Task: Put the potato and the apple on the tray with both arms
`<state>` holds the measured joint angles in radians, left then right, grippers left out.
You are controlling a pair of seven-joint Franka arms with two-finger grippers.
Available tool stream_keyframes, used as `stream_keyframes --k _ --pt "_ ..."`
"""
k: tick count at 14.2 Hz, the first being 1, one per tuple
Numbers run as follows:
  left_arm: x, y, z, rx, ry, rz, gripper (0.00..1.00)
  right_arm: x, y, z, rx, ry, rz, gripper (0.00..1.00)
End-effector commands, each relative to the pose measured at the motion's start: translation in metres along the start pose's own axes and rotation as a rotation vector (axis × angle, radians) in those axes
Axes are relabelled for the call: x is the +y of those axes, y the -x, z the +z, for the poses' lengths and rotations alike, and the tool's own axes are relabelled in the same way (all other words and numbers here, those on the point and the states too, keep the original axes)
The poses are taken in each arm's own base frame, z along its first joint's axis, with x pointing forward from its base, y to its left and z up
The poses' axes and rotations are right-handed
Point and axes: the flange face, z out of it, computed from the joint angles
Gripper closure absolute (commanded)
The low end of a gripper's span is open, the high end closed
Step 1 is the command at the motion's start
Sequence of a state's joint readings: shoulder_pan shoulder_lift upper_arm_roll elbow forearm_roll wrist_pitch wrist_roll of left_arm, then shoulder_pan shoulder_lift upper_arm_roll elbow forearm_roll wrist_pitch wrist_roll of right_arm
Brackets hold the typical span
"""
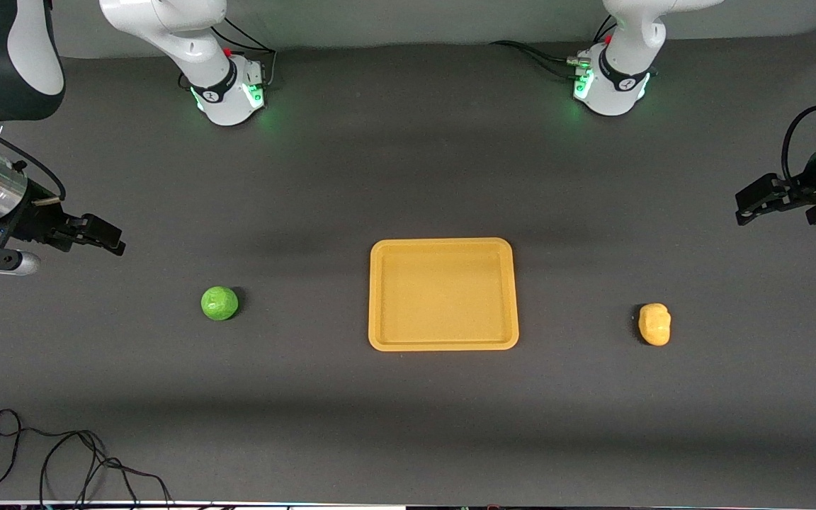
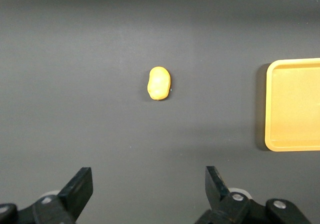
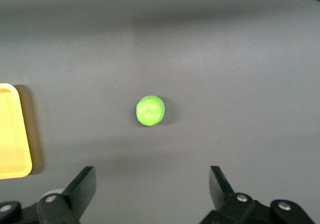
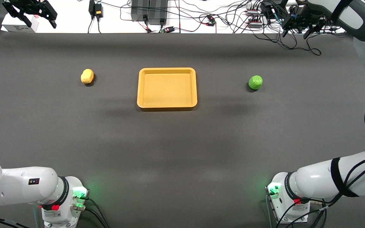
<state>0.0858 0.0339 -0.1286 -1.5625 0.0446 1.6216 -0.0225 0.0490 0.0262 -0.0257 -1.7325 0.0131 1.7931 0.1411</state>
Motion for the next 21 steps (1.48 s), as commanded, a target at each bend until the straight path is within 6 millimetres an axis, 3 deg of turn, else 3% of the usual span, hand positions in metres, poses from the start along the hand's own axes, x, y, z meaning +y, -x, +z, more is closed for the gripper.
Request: stream_keyframes --k 1,5,8,12,15,18,21 --pt "-0.003 0.005 -0.006 -0.004 0.009 -0.009 0.0 0.001 0.01 -0.009 -0.002 0.002 -0.014 0.0" --pt "-0.003 0.0 0.003 -0.013 0.012 -0.008 0.0 0.001 0.007 -0.011 0.001 0.0 -0.017 0.0" --pt "-0.006 -0.021 0.04 -0.025 0.017 -0.005 0.0 0.0 0.008 -0.017 -0.057 0.005 -0.031 0.0" --pt "-0.01 -0.057 0.138 -0.076 0.017 -0.002 0.0 0.002 0.004 -0.015 -0.06 0.005 -0.074 0.0" --pt "-0.009 -0.079 0.237 -0.062 0.036 -0.001 0.0 -0.005 0.005 -0.008 -0.07 0.013 -0.093 0.0" --pt "-0.016 -0.089 0.309 -0.063 0.02 0.005 0.0 -0.015 -0.012 0.026 -0.076 0.018 -0.107 0.0" --pt "-0.024 -0.081 0.353 -0.066 0.029 -0.009 0.0 -0.022 -0.02 0.078 -0.077 0.021 -0.116 0.0"
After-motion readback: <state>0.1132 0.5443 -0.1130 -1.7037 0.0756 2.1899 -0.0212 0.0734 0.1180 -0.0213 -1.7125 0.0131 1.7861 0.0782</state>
